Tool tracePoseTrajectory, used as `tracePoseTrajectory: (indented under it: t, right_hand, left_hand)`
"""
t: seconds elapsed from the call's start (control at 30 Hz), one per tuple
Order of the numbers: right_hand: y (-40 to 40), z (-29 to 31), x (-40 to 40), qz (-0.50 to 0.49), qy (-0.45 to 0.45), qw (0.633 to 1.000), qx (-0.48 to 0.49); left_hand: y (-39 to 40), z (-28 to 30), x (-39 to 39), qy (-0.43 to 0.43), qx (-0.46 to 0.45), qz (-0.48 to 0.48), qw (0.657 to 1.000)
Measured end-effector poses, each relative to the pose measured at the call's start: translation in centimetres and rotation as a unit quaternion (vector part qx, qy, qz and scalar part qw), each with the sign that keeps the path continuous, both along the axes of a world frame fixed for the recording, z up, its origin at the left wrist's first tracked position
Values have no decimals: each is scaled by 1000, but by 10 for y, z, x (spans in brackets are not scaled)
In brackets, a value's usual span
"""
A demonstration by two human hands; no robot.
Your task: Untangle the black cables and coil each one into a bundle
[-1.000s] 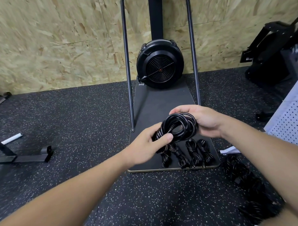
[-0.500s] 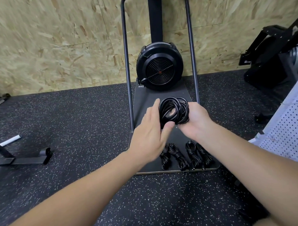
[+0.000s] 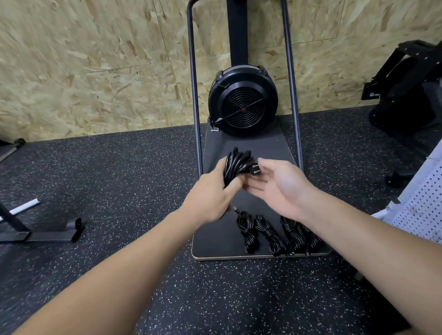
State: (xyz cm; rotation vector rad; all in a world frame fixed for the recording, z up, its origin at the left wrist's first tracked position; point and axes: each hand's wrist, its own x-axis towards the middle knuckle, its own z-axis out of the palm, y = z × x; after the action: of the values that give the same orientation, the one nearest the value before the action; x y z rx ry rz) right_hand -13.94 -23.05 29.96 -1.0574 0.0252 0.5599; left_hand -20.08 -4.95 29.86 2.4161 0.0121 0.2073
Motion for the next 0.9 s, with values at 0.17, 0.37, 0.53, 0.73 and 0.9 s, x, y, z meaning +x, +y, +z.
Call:
tracePoseTrajectory:
  t: [0.17, 0.37, 0.53, 0.73, 0.9]
  right_hand:
    - [0, -3, -4, 17, -67, 997, -30]
    - [2, -6, -4, 47, -138, 988, -57]
    - [6, -13, -5, 71, -232, 948, -207]
    - [8, -11, 3, -10, -246, 910, -333]
    - [0, -2, 8, -10, -300, 851, -432]
  left_hand:
    - [5, -1, 3, 25, -166, 31, 985]
    - [5, 2, 4, 10, -313, 46, 949]
    - [2, 3, 0, 34, -300, 15, 953]
    - [-3, -5, 0, 61, -338, -14, 939]
    - [-4, -14, -1, 77, -380, -27, 921]
